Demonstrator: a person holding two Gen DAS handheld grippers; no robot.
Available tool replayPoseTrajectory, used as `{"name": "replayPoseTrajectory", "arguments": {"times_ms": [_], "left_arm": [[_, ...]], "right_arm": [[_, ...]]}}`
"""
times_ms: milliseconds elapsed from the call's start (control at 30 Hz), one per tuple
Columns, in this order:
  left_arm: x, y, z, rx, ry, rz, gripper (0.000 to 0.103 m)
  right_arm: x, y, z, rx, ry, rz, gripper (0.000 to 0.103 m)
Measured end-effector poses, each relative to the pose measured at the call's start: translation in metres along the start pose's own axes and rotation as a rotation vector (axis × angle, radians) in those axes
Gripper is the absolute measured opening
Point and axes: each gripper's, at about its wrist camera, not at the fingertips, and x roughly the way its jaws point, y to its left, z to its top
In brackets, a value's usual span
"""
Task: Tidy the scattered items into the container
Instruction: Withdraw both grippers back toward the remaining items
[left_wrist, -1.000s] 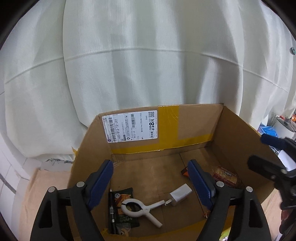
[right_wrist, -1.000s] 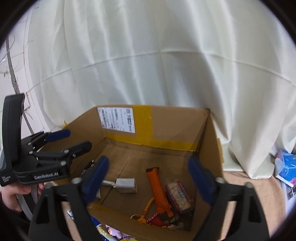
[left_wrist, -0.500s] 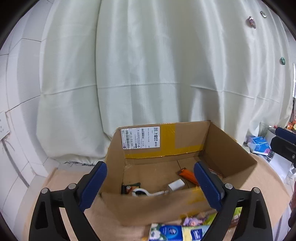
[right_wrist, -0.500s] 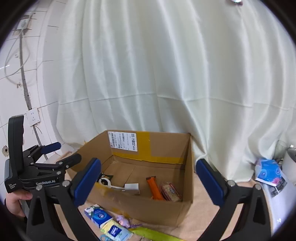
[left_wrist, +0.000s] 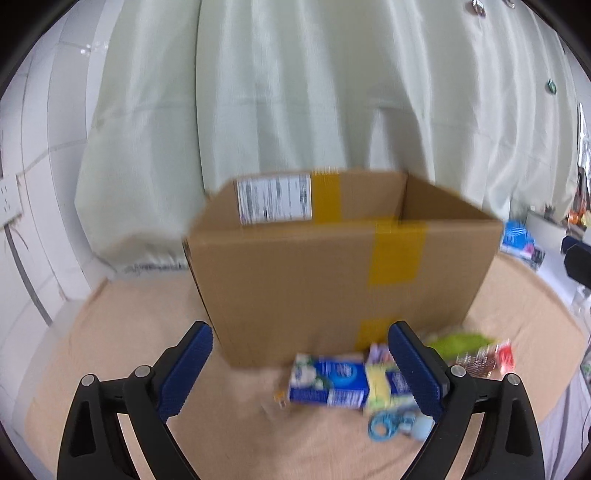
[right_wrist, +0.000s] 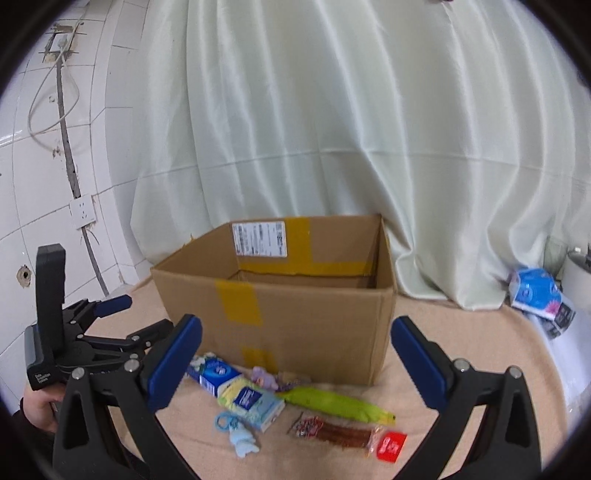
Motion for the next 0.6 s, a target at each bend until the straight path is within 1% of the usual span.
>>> {"name": "replayPoseTrajectory", "arguments": {"times_ms": [100, 200, 300, 433, 533, 600], "left_arm": [[0.015, -0.003, -0.021, 0.0, 0.043, -0.007, 0.097], [0.032, -0.005, -0.04, -0.004, 0.086, -0.02, 0.097], [0.045, -0.009, -0.05, 0.004, 0.126, -0.031, 0.097], [0.059, -0.014, -0.053, 0.023, 0.144, -0.045, 0.097], [0.07, -0.015, -0.052, 0.027, 0.158, -0.056, 0.097], [0.08, -0.017, -0.052, 0.033, 0.176, -0.048, 0.097]], "right_arm": [[0.006, 0.001, -0.019, 0.005, 0.033, -0.009, 0.103], [0.017, 0.004, -0.037, 0.0, 0.091, -0.005, 0.103], [0.025, 0.008, -0.053, -0.012, 0.123, -0.002, 0.103], [0.034, 0.007, -0.069, -0.006, 0.16, 0.01, 0.103], [0.038, 0.005, -0.075, -0.001, 0.176, 0.005, 0.103], [0.042, 0.003, -0.076, 0.001, 0.182, 0.0, 0.103]]}}
